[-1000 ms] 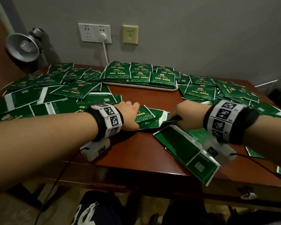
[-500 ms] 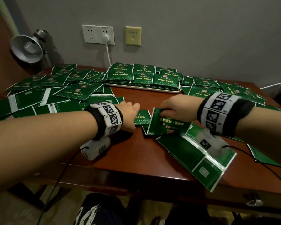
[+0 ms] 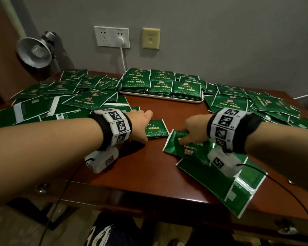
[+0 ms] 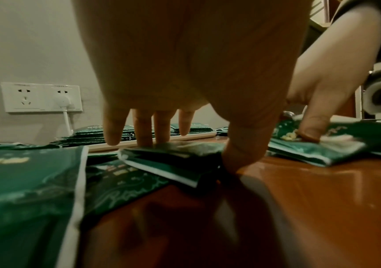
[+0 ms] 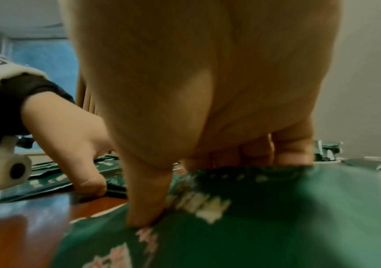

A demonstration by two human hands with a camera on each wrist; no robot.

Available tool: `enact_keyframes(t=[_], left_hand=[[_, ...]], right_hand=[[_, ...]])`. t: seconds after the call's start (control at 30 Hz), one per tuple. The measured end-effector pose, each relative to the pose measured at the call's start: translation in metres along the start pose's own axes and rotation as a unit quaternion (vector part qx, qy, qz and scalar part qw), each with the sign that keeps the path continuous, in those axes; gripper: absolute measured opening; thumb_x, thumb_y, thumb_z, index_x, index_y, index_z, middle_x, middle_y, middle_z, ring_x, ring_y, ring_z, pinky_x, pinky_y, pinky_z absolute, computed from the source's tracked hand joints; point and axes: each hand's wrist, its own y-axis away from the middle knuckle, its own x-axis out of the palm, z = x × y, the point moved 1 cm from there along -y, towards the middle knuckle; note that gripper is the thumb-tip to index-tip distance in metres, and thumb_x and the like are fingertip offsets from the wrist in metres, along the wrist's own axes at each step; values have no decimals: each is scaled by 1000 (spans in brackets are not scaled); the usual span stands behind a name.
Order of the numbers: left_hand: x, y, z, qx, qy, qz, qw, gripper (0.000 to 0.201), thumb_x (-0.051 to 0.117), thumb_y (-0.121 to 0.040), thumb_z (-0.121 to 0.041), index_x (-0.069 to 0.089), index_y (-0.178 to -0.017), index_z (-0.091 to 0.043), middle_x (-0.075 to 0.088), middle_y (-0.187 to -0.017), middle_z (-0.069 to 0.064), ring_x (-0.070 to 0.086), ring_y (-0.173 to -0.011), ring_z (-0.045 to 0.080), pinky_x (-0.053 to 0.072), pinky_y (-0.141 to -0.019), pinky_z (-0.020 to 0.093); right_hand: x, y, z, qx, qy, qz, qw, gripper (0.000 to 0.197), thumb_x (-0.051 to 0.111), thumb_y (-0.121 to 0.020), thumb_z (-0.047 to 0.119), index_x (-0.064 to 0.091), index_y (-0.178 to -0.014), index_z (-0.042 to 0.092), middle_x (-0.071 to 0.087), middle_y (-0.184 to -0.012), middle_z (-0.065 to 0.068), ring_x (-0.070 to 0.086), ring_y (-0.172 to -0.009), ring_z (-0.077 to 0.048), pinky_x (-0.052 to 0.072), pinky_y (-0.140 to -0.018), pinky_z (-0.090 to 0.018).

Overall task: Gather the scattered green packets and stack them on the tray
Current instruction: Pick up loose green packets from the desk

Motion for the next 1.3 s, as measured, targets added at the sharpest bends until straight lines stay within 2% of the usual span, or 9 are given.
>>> enact_keyframes(t=[0.2,0.3,0.4,0.53,0.6,0.67,0.8,0.93,1.3], left_hand=[[-6,2,2,-9,-10,-30,999,77,78,-65,-40,39,-128,-18,52,-117,6,52,-107,25,52,-86,42],[-5,0,0,-6,-2,-25,1000,76,76,-66,-39,39,-128,-18,52,-117,6,51,-107,25,51,-88,43],[-5,-6,-3,3,8,-24,1000,77,75,-68,-41,37,-131,-18,51,-119,7,50,-111,26,50,-92,43],[-3,-15,-9,31,33,-20,999,85,76,-73,-51,33,-139,-18,50,-127,6,50,-117,25,48,-95,39],[-1,-19,-10,39,44,-19,998,84,76,-73,-53,36,-137,-17,50,-128,6,50,-117,25,47,-96,39],[-1,-24,-10,46,55,-23,997,78,77,-73,-50,40,-133,-17,52,-125,6,51,-114,24,47,-94,38],[-8,-34,-6,56,50,-25,997,64,77,-72,-41,43,-122,-21,53,-115,3,52,-103,23,49,-88,37],[-8,-46,-4,66,38,-17,997,51,76,-68,-41,43,-104,-25,48,-102,-1,48,-95,21,49,-81,38],[-38,-63,0,102,76,-29,991,31,73,-70,-35,48,-85,-26,45,-96,-7,48,-83,13,50,-72,32]], right_hand=[[-10,11,-40,181,-234,-88,951,51,44,-97,52,68,-97,7,66,-75,-4,59,-62,-18,48,-56,-25],[-4,18,-35,200,-347,43,915,70,34,-97,63,68,-90,2,68,-65,-9,55,-45,-18,45,-46,-24],[1,17,-33,153,-249,54,955,60,47,-92,61,68,-78,6,64,-58,-1,55,-44,-15,43,-45,-20],[-1,5,-37,-37,-33,-75,996,32,74,-79,39,61,-105,24,59,-113,3,54,-100,-15,49,-78,-25],[-1,-4,-36,-92,44,-72,992,39,75,-79,33,54,-112,32,38,-147,4,31,-137,-23,40,-107,-39],[-2,-15,-34,-123,93,-48,987,45,75,-78,32,51,-116,32,18,-159,9,6,-148,-24,29,-116,-45],[-8,-36,-36,-154,54,-26,986,44,77,-72,49,48,-100,32,41,-145,8,16,-145,-21,37,-110,-42],[-2,-43,-40,-163,55,-108,979,45,60,-74,69,48,-95,31,47,-99,8,50,-95,-16,49,-77,-34],[-9,-40,-68,-77,-47,-168,982,33,54,-74,62,50,-90,33,53,-88,11,54,-80,-16,52,-71,-35]])
